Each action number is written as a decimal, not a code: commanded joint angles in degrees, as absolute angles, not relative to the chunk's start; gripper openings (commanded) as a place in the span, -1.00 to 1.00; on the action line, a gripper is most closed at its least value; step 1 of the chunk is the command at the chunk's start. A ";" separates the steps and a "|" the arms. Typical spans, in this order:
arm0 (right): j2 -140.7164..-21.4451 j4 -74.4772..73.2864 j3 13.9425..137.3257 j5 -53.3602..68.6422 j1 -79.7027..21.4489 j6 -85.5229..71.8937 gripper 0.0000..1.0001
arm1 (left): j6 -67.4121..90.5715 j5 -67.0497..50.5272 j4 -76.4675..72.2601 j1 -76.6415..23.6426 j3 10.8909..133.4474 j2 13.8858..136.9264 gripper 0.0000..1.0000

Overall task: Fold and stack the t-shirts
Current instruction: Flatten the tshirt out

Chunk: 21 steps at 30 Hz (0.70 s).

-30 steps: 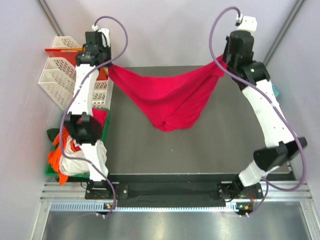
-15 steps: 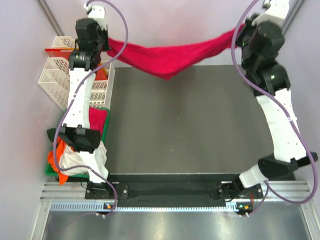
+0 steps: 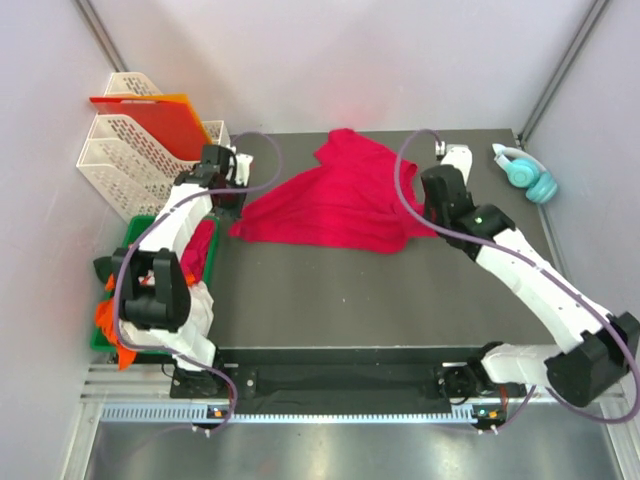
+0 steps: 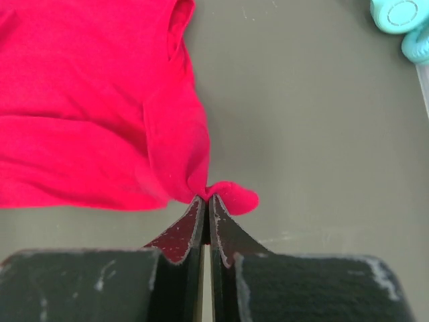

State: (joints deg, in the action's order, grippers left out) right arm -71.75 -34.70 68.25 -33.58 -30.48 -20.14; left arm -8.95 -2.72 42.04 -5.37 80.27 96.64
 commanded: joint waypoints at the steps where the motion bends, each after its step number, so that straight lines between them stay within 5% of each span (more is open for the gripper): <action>1: -64.25 -37.43 66.89 -36.83 -33.47 -27.59 -1.00 | -12.30 -6.76 43.49 -5.54 77.18 86.49 -1.00; 15: -67.15 -40.87 62.84 -37.00 -36.65 -35.07 -1.00 | -11.52 -9.93 44.91 -5.62 69.43 87.00 -0.99; 18: -68.02 -38.95 65.29 -37.97 -36.56 -32.88 -1.00 | -10.46 -9.06 45.17 -5.62 72.24 89.02 -0.82; 21: -70.22 -36.57 70.39 -39.11 -36.30 -28.66 -0.57 | -9.49 -8.53 43.95 -5.62 76.37 90.43 -0.65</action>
